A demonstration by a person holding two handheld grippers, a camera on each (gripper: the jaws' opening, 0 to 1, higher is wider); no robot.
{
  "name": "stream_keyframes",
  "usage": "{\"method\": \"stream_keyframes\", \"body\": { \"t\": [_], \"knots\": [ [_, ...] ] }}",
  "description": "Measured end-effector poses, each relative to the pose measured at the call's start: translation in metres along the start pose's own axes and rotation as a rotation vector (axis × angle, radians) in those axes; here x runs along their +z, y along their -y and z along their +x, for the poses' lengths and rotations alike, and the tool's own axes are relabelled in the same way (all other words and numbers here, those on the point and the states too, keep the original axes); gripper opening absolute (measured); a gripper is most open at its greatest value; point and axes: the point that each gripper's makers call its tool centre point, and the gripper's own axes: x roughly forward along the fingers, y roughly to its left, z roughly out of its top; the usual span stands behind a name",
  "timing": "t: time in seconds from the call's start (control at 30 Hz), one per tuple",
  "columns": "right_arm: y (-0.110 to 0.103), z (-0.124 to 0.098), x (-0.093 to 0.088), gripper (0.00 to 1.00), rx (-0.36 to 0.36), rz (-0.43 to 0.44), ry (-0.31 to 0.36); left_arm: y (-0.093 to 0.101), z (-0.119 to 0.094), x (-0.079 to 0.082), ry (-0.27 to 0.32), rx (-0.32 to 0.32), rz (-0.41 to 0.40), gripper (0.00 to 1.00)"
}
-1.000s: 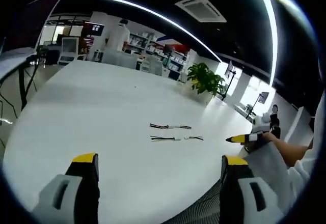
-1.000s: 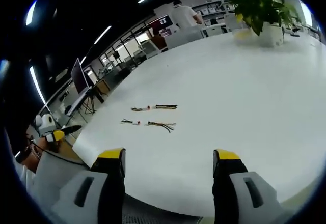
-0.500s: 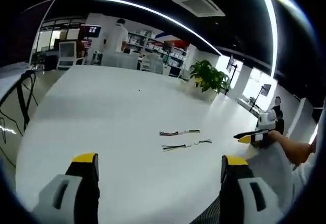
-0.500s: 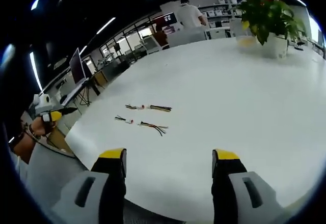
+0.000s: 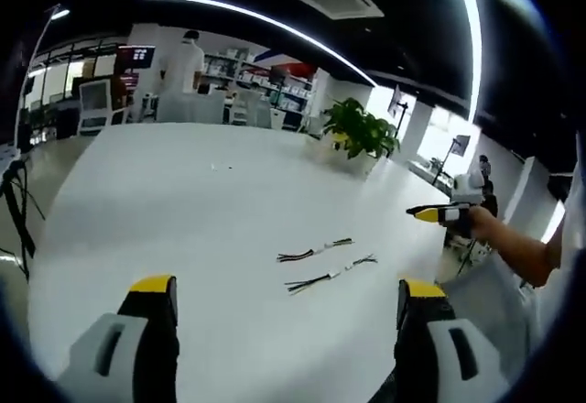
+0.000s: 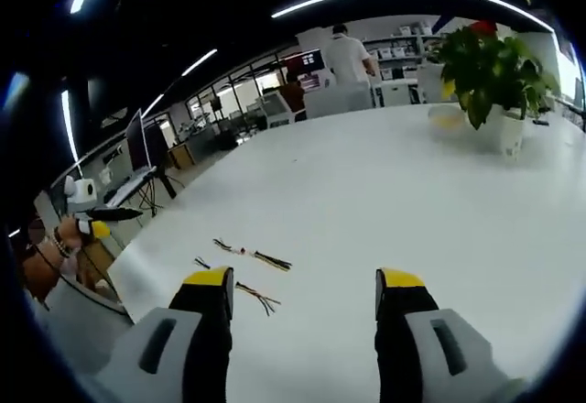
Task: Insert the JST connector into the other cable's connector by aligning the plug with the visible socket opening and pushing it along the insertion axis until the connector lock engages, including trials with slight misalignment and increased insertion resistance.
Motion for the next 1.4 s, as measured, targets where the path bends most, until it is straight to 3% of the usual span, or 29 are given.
{"method": "stream_keyframes", "body": {
  "t": [0.07,0.17,0.3,0.43,0.53,0.63,0.7,0.77,0.8,0.87,1.03,1.1,1.2,1.27,1.33,1.4],
  "knots": [
    [0.003,0.004,0.01,0.61,0.009,-0.029,0.005,0.004,0.006,0.008,0.001,-0.05,0.059,0.99],
    [0.005,0.008,0.032,0.59,0.023,-0.058,0.047,0.01,0.012,0.021,0.005,-0.114,0.075,0.99],
    [-0.003,0.015,0.067,0.57,0.078,-0.116,0.111,0.012,0.019,0.065,0.123,-0.168,0.086,0.99],
    [-0.012,0.021,0.1,0.57,0.153,-0.148,0.163,0.009,0.021,0.097,0.179,-0.221,0.131,0.99],
    [-0.027,0.018,0.126,0.57,0.231,-0.174,0.23,0.012,0.022,0.098,0.132,-0.285,0.212,0.99],
    [-0.034,0.018,0.147,0.52,0.293,-0.221,0.276,0.004,0.029,0.097,0.099,-0.268,0.265,0.99],
    [-0.039,0.021,0.157,0.5,0.338,-0.247,0.309,0.003,0.034,0.097,0.108,-0.264,0.274,0.98],
    [-0.043,0.023,0.165,0.49,0.4,-0.206,0.339,0.004,0.039,0.097,0.127,-0.283,0.248,0.96],
    [-0.041,0.024,0.167,0.49,0.399,-0.185,0.342,0.006,0.042,0.095,0.125,-0.293,0.231,0.96],
    [-0.036,0.028,0.178,0.51,0.389,-0.205,0.418,0.009,0.05,0.089,0.122,-0.315,0.22,0.96],
    [-0.043,0.038,0.169,0.47,0.475,-0.227,0.436,0.012,0.068,0.07,0.025,-0.368,0.298,0.9],
    [-0.048,0.044,0.16,0.39,0.51,-0.257,0.431,0.011,0.075,0.077,0.053,-0.371,0.302,0.88],
    [-0.056,0.053,0.151,0.34,0.569,-0.222,0.43,0.014,0.085,0.089,0.113,-0.421,0.225,0.87],
    [-0.057,0.063,0.14,0.33,0.586,-0.217,0.376,0.009,0.098,0.083,0.091,-0.411,0.208,0.87],
    [-0.054,0.074,0.129,0.34,0.564,-0.266,0.327,0.009,0.107,0.074,0.078,-0.395,0.235,0.86],
    [-0.058,0.083,0.115,0.33,0.573,-0.248,0.279,0.015,0.115,0.064,0.096,-0.425,0.245,0.84]
  ]
}}
